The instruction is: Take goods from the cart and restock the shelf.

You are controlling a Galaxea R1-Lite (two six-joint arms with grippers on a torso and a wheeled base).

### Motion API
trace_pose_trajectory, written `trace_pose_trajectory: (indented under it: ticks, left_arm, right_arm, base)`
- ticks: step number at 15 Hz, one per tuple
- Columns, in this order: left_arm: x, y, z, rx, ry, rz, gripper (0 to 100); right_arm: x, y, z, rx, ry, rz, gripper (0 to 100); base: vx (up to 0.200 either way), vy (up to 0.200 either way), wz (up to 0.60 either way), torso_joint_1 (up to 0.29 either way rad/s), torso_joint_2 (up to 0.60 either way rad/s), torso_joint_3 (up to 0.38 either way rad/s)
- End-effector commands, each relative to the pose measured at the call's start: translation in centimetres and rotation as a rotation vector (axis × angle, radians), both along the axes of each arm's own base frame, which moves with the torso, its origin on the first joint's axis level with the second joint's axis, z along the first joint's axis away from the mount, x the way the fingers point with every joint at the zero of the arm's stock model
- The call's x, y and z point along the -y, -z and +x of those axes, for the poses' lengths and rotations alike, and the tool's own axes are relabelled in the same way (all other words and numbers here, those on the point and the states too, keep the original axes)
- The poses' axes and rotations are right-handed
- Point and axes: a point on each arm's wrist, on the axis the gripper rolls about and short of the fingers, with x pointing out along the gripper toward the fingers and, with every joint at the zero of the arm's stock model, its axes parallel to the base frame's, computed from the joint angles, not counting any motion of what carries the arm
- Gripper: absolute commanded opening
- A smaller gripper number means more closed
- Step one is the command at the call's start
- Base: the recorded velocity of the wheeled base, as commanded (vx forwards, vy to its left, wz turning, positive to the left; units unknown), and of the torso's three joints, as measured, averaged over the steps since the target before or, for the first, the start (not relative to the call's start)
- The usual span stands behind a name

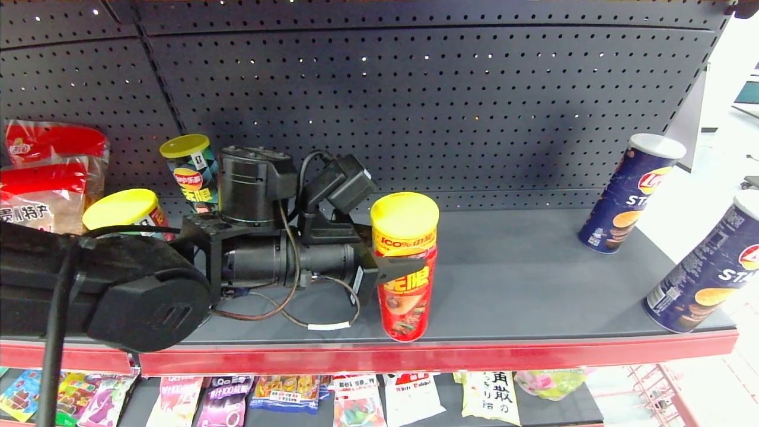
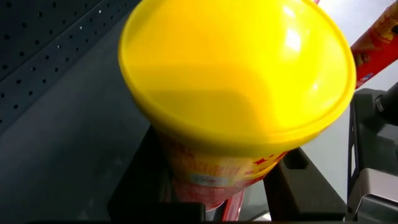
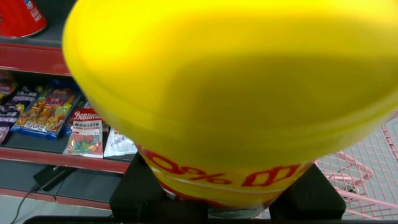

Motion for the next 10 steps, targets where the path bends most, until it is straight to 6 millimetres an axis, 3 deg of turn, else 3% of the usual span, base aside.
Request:
trace_pose_trajectory:
  ticks: [1,10]
  left_arm:
    - [-0.09,-0.15,0.07,0.005,-0.005,-0.003,0]
    - [0.03,-0.69,0.32,0.011,-0.005,-0.008,0]
  right_arm:
    - [0.00,-0.01,0.02,-0.001,-0.001,-0.001,0]
    - [0.00,0.01,0.00,-0.001,-0.001,-0.001,0]
  base:
    - [0.000,0.000,0.00,0.000,0.00,0.000]
    - [0.000,0.000,0.00,0.000,0.00,0.000]
